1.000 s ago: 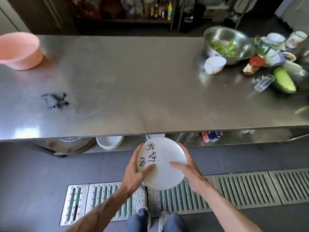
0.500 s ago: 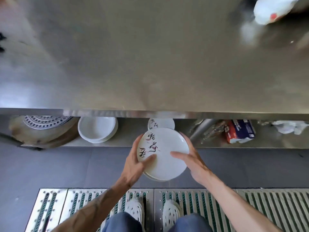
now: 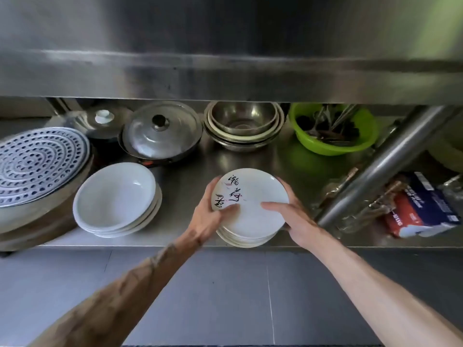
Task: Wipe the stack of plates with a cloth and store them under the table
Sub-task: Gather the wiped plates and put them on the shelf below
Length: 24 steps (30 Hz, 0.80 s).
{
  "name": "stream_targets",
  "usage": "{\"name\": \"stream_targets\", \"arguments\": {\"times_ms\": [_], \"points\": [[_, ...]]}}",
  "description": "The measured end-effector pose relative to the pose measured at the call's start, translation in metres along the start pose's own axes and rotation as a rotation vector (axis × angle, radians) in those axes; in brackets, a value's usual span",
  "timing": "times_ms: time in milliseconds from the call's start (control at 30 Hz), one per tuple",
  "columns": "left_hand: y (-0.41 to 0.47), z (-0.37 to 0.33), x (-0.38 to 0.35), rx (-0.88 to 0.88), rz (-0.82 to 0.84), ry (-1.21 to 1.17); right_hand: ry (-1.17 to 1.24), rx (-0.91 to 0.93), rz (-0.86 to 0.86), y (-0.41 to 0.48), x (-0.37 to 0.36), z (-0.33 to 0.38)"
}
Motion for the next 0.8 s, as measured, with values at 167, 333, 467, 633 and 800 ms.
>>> {"name": "stream_targets", "arguments": {"times_ms": [167, 333, 467, 633, 800], "points": [[0.052, 0.006, -0.007, -0.013, 0.012, 0.022, 0.008, 0.008, -0.026, 0.049, 0.003, -0.003], [0.081, 0.005, -0.012, -0.02, 0.008, 0.055, 0.043, 0.013, -0.01, 0.082, 0.006, -0.004], [0.094, 0.002, -0.015, -0.021, 0.007, 0.077, 0.071, 0.003, -0.013, 0.097, 0.008, -0.004], [0.096, -0.002, -0.02, -0.009, -0.002, 0.094, 0.054, -0.019, -0.023, 0.103, 0.014, -0.003], [0.086, -0.002, -0.025, 0.002, -0.015, 0.108, 0.04, -0.028, 0.017, 0.104, 0.019, -0.003]]}}
Point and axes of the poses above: each hand's wrist, its own y-axis towards the middle knuckle, its own x-axis out of the back of the hand, z = x × y, the point moved 2 cm from there along y, towards the middle knuckle, and after that the axes turned 3 degrees about -z, right-handed, at the moved point
